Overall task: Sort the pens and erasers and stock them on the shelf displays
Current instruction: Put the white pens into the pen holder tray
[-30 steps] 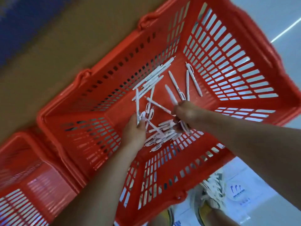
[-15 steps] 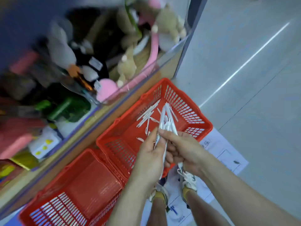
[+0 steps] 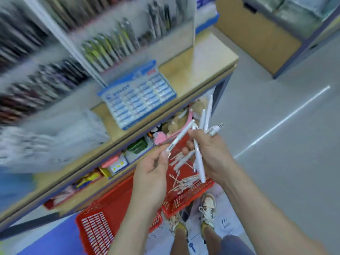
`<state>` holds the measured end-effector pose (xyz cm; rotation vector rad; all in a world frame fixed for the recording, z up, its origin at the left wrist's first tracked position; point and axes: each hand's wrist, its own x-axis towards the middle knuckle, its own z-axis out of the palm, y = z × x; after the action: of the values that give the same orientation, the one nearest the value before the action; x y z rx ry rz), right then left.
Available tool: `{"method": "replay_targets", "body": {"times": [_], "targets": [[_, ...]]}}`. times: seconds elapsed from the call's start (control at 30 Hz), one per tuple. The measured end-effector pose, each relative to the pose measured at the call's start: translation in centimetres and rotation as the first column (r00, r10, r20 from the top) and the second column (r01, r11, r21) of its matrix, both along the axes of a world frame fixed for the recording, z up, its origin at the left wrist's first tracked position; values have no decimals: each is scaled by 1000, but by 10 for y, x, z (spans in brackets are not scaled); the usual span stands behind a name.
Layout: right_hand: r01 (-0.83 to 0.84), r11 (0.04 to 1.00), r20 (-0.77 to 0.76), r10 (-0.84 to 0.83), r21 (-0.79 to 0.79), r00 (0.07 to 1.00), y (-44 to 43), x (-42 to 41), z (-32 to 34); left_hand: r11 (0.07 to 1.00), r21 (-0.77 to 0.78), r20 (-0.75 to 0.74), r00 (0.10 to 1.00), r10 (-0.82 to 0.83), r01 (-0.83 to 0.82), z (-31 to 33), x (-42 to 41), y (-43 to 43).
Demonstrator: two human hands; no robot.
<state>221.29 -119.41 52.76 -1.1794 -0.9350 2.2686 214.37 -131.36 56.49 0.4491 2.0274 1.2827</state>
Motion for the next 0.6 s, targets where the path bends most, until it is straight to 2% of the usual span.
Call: {"method": "replay_targets", "body": {"times": [0.1,0.2,0.27,0.43,0.6], "targets": [[-58,995,-12,59,82,998,0,-7,39,998,23,3,998,55,-55,39,-13,-19],[-80,997,-142,79,-5,987,-6,-18,71,993,72,-36,994,100,-97,73,-27,-38],[-118,993,-166,112,-26,980,-13,-28,87,990,72,-69,989,129,-124,88,-37,-51],[-272,952,-83,285,140,955,-38,-57,111,975,99,-79,976,205,-196,122,-63,-85],[-319,941,-67,327,113,943,-61,-88,118,949,148,-93,951,295,-280,148,-101,-119]]}}
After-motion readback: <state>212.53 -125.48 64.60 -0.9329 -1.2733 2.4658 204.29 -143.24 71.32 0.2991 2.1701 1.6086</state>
